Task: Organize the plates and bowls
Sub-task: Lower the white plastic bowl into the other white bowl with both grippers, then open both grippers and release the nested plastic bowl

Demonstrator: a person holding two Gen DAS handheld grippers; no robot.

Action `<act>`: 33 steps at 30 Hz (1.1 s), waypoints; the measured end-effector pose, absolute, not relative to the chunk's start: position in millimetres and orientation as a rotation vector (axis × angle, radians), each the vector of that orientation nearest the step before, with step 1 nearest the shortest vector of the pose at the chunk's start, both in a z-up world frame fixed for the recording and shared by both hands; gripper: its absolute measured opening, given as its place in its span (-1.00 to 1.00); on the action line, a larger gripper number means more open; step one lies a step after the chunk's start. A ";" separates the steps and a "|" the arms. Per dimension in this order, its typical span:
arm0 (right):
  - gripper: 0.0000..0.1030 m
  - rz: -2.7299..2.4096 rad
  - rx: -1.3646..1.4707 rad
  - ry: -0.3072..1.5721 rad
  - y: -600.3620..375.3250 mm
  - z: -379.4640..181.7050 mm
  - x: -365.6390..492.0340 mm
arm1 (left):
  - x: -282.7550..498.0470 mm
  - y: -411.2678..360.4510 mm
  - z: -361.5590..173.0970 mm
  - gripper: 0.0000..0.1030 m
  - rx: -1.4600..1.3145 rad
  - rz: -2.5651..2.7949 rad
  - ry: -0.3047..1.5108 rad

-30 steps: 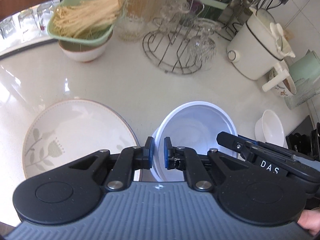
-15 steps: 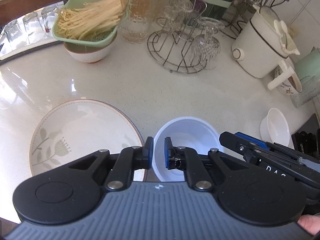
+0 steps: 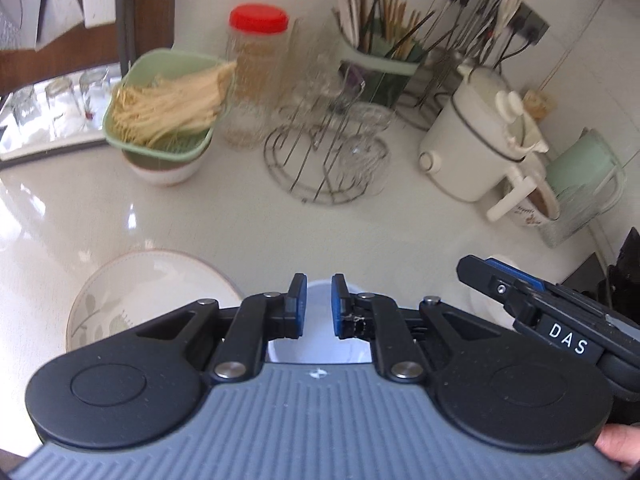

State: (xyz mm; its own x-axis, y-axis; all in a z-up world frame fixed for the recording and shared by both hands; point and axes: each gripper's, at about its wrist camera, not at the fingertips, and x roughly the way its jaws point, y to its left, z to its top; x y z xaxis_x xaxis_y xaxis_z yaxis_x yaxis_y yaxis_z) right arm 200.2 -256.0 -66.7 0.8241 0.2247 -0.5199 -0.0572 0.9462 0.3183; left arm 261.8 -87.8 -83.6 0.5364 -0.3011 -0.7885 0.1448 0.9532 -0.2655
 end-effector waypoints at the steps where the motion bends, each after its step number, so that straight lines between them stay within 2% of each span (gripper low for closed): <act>1: -0.34 0.142 0.299 0.573 -258.2 -63.7 197.9 | 261.1 -88.8 -80.2 -0.71 -0.171 -0.272 0.959; 20: -0.34 -0.024 0.320 0.389 -284.2 -41.4 156.9 | 248.7 -114.2 -53.1 -0.71 -0.119 -0.419 0.844; 33: -0.34 -0.087 0.323 0.394 -303.4 -44.5 131.3 | 242.7 -142.2 -59.8 -0.71 -0.074 -0.530 0.858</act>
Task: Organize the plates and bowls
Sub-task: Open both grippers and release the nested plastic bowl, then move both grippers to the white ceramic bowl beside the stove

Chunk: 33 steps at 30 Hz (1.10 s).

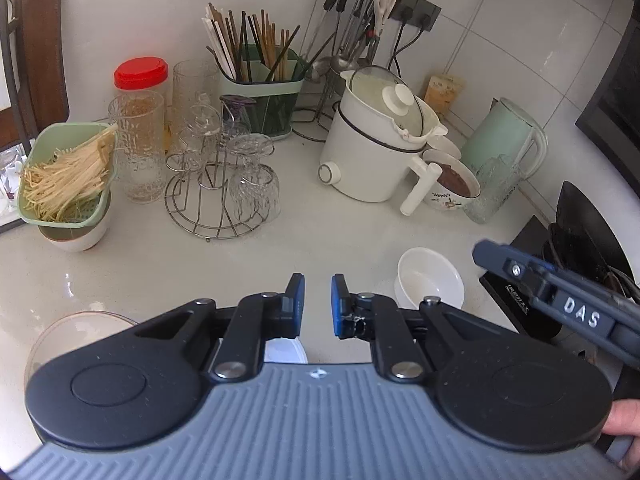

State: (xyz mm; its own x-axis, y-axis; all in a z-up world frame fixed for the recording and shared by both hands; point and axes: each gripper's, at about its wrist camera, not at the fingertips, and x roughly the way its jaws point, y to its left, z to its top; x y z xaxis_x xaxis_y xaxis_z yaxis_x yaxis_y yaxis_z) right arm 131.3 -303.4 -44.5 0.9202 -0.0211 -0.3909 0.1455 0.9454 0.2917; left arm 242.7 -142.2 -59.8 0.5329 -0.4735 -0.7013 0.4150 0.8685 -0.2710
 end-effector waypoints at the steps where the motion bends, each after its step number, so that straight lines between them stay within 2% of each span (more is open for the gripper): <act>1: -0.34 -0.092 0.319 0.399 -304.6 -46.0 129.3 | 243.1 -143.7 -60.7 -0.71 -0.070 -0.532 0.860; 5: -0.34 -0.112 0.307 0.415 -310.0 -52.4 119.9 | 242.9 -150.4 -64.7 -0.69 -0.069 -0.539 0.865; 9: -0.34 -0.139 0.317 0.424 -317.3 -60.5 113.3 | 241.3 -161.4 -69.5 -0.49 -0.076 -0.559 0.871; 33: -0.34 -0.282 0.413 0.484 -363.5 -90.2 117.4 | 272.0 -235.1 -87.8 -0.17 0.012 -0.645 0.923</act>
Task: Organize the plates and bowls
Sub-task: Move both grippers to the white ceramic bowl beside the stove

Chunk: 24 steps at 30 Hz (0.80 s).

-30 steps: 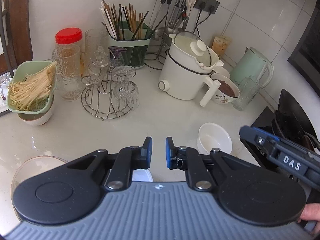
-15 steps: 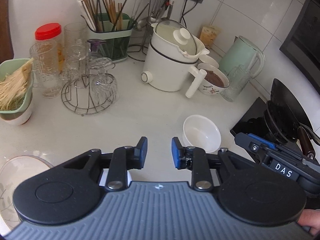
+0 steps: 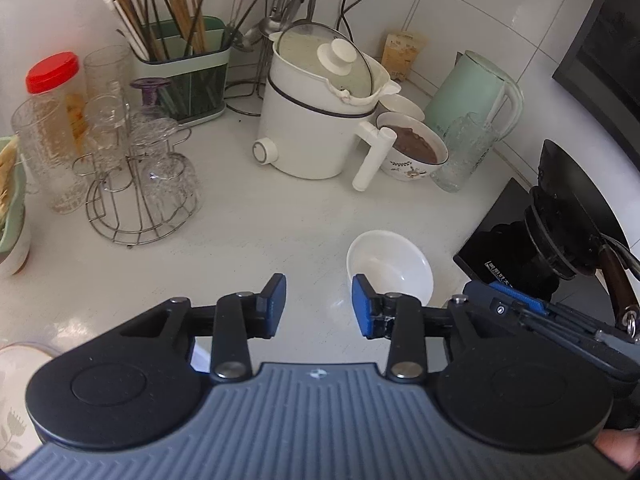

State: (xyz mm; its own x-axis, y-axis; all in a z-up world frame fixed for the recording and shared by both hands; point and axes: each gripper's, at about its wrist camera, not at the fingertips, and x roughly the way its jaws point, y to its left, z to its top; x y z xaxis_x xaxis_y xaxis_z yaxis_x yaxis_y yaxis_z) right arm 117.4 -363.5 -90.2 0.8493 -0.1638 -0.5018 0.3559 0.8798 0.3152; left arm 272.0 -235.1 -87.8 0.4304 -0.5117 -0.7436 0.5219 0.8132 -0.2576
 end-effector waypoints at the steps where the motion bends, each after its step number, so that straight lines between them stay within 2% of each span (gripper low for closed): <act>1: -0.34 -0.285 0.412 0.485 -365.4 -90.7 119.5 | 274.3 -238.0 -88.6 -0.16 0.018 -0.647 0.925; 8: -0.34 -0.320 0.412 0.490 -385.0 -97.2 136.3 | 299.1 -261.5 -104.1 -0.13 0.033 -0.656 0.961; 19: -0.34 -0.376 0.463 0.603 -420.9 -127.8 165.0 | 345.4 -316.0 -163.2 -0.13 0.067 -0.691 1.112; 21: -0.26 -0.377 0.476 0.623 -426.0 -134.6 170.0 | 351.7 -324.0 -170.4 -0.13 0.066 -0.707 1.134; 24: -0.25 -0.369 0.512 0.644 -435.1 -145.8 177.1 | 365.6 -333.5 -184.8 -0.13 0.041 -0.716 1.192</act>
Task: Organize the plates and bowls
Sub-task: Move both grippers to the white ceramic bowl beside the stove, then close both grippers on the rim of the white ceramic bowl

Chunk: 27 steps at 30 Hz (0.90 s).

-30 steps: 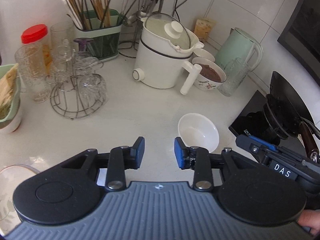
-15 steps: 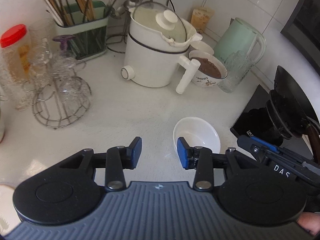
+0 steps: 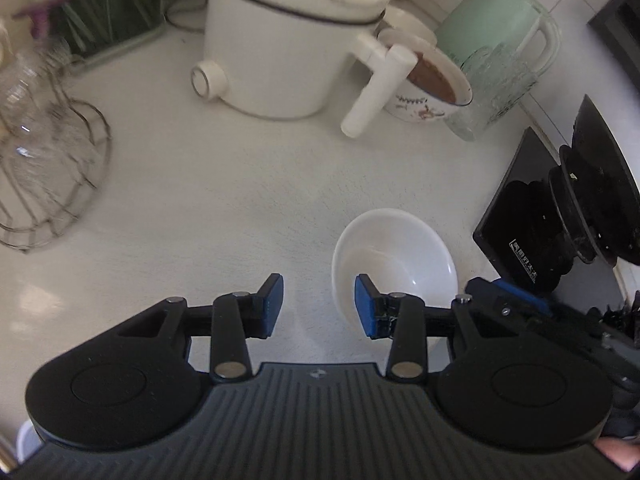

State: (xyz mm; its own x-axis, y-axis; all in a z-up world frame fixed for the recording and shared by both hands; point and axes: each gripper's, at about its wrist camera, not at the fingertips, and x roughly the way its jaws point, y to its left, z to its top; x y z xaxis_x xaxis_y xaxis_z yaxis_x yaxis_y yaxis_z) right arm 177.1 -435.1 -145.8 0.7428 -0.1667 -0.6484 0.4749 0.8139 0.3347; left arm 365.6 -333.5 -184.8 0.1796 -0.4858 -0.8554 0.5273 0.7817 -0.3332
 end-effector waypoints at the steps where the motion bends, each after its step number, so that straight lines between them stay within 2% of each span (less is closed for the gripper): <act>1: -0.25 -0.373 0.512 0.651 -436.5 -149.9 180.0 | 369.1 -336.8 -188.4 -0.13 0.038 -0.717 1.206; 16: -0.26 -0.411 0.572 0.714 -449.0 -187.3 211.0 | 396.0 -369.2 -218.2 -0.18 0.136 -0.756 1.301; 18: -0.27 -0.407 0.584 0.726 -450.2 -190.2 215.1 | 396.2 -368.6 -218.4 -0.47 0.138 -0.755 1.297; 19: -0.36 -0.400 0.598 0.728 -450.6 -191.3 216.3 | 396.4 -367.8 -218.5 -0.55 0.137 -0.751 1.293; 20: -0.53 -0.391 0.602 0.733 -450.2 -192.1 218.4 | 396.3 -367.6 -218.6 -0.65 0.142 -0.745 1.288; 23: -0.79 -0.384 0.573 0.755 -445.5 -192.8 224.2 | 395.5 -367.8 -218.1 -0.81 0.129 -0.760 1.289; 27: -0.79 -0.372 0.557 0.760 -441.6 -191.6 226.4 | 392.7 -368.8 -216.6 -0.87 0.150 -0.759 1.274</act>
State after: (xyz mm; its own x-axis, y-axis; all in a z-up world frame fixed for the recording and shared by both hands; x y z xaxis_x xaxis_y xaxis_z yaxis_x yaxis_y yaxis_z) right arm 226.4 -441.6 -191.6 0.6718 -0.1175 -0.7313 0.5058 0.7941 0.3371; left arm 392.7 -368.8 -216.6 0.0892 -0.4287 -0.8990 0.5867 0.7520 -0.3004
